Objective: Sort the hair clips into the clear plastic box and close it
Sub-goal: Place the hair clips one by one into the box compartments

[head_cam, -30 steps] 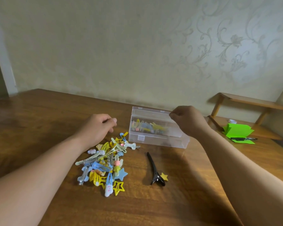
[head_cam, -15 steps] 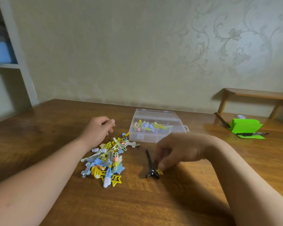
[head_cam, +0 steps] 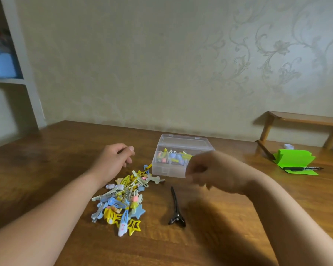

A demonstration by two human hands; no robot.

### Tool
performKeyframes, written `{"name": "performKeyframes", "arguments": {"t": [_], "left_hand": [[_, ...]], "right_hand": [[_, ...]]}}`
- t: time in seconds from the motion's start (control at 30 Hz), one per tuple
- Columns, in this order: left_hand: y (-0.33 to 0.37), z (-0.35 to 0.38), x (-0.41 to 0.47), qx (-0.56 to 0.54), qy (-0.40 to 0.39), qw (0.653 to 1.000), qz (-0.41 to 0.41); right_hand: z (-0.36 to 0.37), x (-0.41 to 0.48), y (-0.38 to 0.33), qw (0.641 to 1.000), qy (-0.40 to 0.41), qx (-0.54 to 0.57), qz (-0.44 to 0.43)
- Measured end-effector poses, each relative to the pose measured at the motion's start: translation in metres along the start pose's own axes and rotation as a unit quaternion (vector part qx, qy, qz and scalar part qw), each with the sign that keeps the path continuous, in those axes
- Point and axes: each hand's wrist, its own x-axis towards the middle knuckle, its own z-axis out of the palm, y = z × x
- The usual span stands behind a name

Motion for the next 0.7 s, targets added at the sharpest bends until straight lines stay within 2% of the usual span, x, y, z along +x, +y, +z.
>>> {"name": "performKeyframes", "arguments": {"t": [0.07, 0.17, 0.33, 0.53, 0.7], "left_hand": [[-0.003, 0.000, 0.004, -0.038, 0.009, 0.999, -0.003], [-0.005, 0.002, 0.010, -0.057, 0.005, 0.998, -0.006], [-0.007, 0.002, 0.012, -0.077, -0.004, 0.997, -0.010], [-0.005, 0.001, 0.011, -0.070, -0.013, 0.997, -0.005], [-0.005, 0.000, 0.008, -0.054, -0.024, 0.998, -0.006]], "right_hand": [[-0.010, 0.015, 0.005, 0.992, 0.120, 0.027, 0.015], [-0.020, 0.057, 0.009, 0.980, 0.183, 0.046, 0.058], [-0.011, 0.124, 0.015, 0.980, 0.157, 0.032, 0.116], [0.007, 0.143, 0.022, 0.984, 0.099, -0.031, 0.147], [0.011, 0.122, 0.010, 0.975, 0.174, -0.001, 0.137]]}}
